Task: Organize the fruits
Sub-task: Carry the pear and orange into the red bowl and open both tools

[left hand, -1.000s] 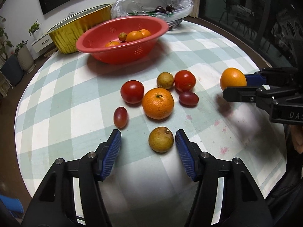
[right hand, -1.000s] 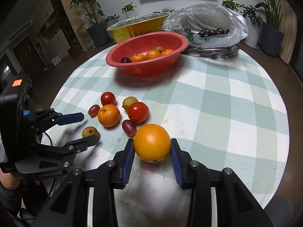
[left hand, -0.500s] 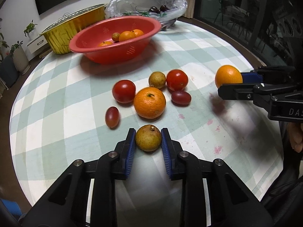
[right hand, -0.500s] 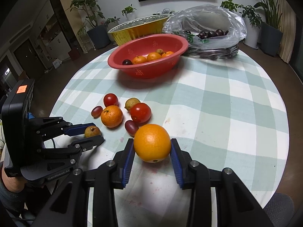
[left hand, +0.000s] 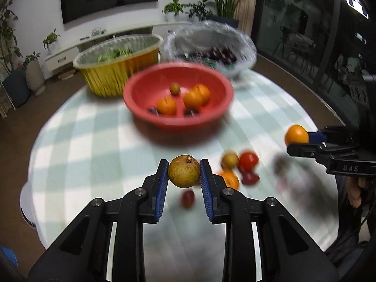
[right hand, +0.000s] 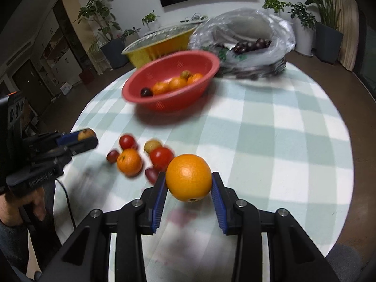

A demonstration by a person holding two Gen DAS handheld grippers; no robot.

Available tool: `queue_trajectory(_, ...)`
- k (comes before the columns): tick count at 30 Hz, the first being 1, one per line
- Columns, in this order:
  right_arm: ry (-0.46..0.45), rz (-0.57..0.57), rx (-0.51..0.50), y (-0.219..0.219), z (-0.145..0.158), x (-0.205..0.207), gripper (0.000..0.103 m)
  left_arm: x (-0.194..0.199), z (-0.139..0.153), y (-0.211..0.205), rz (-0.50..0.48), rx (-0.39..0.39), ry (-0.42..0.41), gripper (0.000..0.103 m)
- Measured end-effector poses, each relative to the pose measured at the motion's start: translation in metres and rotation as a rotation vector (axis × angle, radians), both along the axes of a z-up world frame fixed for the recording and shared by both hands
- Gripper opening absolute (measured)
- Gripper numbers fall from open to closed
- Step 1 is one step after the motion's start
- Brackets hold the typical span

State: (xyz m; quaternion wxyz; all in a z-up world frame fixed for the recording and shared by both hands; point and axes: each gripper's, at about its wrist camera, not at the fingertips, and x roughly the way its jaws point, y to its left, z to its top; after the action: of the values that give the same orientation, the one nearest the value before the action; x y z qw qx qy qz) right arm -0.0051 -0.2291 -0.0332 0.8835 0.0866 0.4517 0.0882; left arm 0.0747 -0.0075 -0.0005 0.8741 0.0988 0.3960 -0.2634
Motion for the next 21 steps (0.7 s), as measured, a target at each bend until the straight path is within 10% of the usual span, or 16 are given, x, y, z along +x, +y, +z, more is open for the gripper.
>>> queue_trajectory(8, -0.074, -0.014, -0.004, -0.004, 0.037, 0.043, 0.04, 0.076, 0.032, -0.015, -0.008, -0.007, -0.058, 0.025)
queue_trajectory(21, -0.03, 0.091, -0.074, 0.043, 0.029, 0.128, 0.04, 0.18, -0.014, -0.064, -0.061, 0.082, 0.044, 0.025)
